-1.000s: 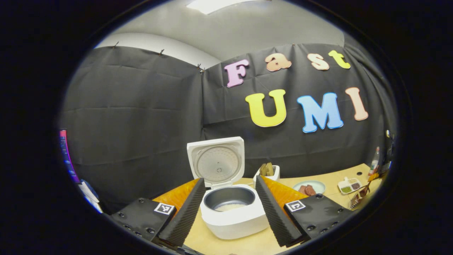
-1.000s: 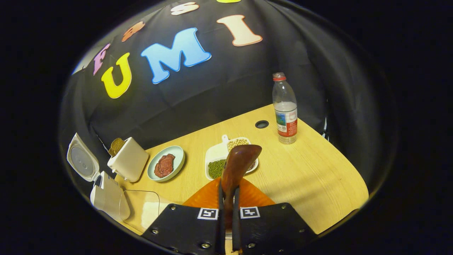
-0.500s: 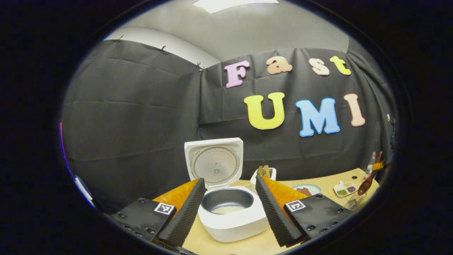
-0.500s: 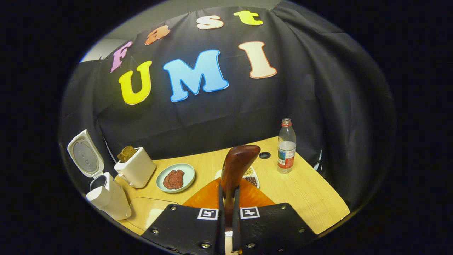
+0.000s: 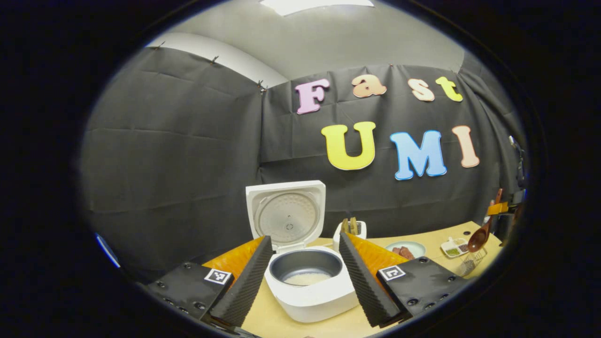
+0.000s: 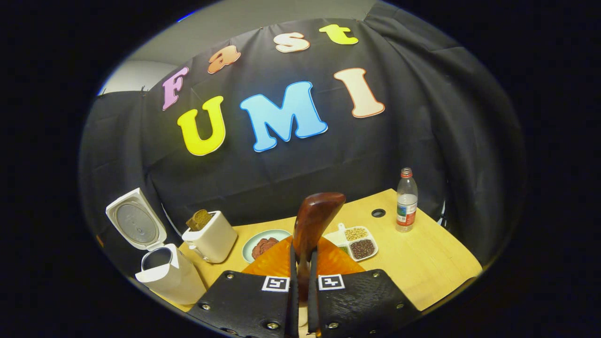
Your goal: Close the left gripper, press the button to open the rice cooker; take a wooden spoon from the chopstick holder with the right hand, scoop a spoonful of rice and pour it into the rice cooker, then put the wooden spoon back into the chopstick holder.
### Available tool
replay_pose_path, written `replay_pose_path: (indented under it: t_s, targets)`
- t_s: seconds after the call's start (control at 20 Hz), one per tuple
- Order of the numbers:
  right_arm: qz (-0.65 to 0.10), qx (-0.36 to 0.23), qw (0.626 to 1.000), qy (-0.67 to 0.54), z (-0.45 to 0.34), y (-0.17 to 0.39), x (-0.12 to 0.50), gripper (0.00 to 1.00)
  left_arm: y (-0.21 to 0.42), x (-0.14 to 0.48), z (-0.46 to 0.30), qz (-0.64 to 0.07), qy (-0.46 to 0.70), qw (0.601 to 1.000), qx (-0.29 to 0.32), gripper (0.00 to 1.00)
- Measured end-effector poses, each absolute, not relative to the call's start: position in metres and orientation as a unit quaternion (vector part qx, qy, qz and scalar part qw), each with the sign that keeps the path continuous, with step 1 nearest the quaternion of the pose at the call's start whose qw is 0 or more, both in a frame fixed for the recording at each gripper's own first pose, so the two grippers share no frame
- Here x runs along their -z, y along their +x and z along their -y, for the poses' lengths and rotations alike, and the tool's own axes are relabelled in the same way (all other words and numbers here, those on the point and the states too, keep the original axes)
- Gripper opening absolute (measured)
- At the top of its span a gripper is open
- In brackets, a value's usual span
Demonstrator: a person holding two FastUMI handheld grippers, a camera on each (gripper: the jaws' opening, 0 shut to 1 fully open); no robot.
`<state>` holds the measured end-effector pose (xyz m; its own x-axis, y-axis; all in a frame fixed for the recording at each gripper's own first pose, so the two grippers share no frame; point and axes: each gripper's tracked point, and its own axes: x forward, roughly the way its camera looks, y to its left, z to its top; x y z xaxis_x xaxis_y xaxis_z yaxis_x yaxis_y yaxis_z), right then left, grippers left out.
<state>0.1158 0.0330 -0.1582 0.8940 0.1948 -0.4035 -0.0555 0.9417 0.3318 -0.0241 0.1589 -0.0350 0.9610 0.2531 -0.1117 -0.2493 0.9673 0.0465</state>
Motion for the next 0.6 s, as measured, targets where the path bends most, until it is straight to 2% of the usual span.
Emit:
replay_pose_path:
  t_s: [0.35,0.6]
  targets:
    - [-0.243,-0.077,0.958,0.130,-0.088,0.104,0.190,0.08,-0.026,0.045,-0.190,-0.065,0.020,0.990,-0.122,1.00]
    - [-0.261,-0.070,0.958,0.099,-0.115,0.101,0.223,0.08,-0.031,0.051,-0.219,-0.071,0.026,0.989,-0.129,0.98]
